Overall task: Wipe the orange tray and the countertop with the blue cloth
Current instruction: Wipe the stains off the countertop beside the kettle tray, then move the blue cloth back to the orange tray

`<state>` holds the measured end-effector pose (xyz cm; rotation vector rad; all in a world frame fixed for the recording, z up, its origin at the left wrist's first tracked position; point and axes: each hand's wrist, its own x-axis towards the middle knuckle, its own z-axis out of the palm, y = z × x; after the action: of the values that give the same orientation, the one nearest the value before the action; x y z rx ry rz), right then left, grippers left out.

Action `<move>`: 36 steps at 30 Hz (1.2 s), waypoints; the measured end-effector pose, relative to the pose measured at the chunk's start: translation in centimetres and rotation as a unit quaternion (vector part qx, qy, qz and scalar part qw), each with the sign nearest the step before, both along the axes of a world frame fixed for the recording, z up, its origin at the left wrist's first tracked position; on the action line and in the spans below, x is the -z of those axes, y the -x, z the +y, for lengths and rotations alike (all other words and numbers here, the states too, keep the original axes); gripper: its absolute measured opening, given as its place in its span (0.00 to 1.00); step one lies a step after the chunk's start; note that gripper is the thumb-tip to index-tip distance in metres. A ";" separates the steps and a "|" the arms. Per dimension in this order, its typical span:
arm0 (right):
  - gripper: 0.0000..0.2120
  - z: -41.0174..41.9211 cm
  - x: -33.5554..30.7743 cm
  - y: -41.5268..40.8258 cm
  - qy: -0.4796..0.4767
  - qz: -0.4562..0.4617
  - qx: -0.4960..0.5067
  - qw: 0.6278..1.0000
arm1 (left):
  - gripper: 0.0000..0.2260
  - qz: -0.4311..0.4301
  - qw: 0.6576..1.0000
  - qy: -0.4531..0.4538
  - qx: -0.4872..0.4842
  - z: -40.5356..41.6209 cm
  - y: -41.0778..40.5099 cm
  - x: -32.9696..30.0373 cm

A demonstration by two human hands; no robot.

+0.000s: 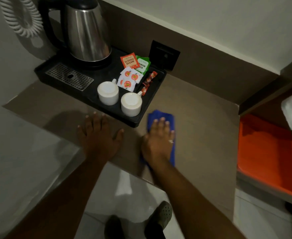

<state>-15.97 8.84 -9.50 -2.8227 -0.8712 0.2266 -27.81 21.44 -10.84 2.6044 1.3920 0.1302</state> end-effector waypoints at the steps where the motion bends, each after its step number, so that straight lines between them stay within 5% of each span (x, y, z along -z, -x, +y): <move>1: 0.31 -0.5 0.1 1.7 0.000 0.000 -0.037 0.999 | 0.37 0.000 1.000 0.000 0.002 0.0 0.0 -0.1; 6: 0.30 -9.3 -0.5 2.2 0.000 0.014 -0.232 0.973 | 0.40 0.001 1.000 0.016 0.007 0.0 0.2 -0.6; 12: 0.29 -21.1 -1.0 -3.1 -0.019 0.022 -0.017 0.999 | 0.42 0.005 1.000 0.011 0.026 0.6 0.7 -0.4; 17: 0.29 -16.6 -0.7 -1.9 -0.010 0.012 0.170 0.985 | 0.43 0.009 0.999 0.018 0.031 0.7 0.7 0.4; 24: 0.29 -18.4 -0.5 0.9 -0.011 0.019 -0.126 0.992 | 0.40 0.018 0.996 0.006 0.093 -1.5 1.3 -0.5; 32: 0.28 -22.2 -1.1 -2.7 -0.089 0.037 0.027 0.995 | 0.31 0.013 0.979 0.021 0.201 -7.5 2.4 -1.7; 36: 0.24 -23.4 -2.5 -3.4 -0.275 0.137 0.109 0.945 | 0.29 -0.031 0.953 0.061 0.296 -10.2 0.4 -2.7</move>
<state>-12.59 -14.58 -7.02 -2.2676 -0.4610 0.2827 -28.25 11.19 -8.14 2.7509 0.5306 0.0379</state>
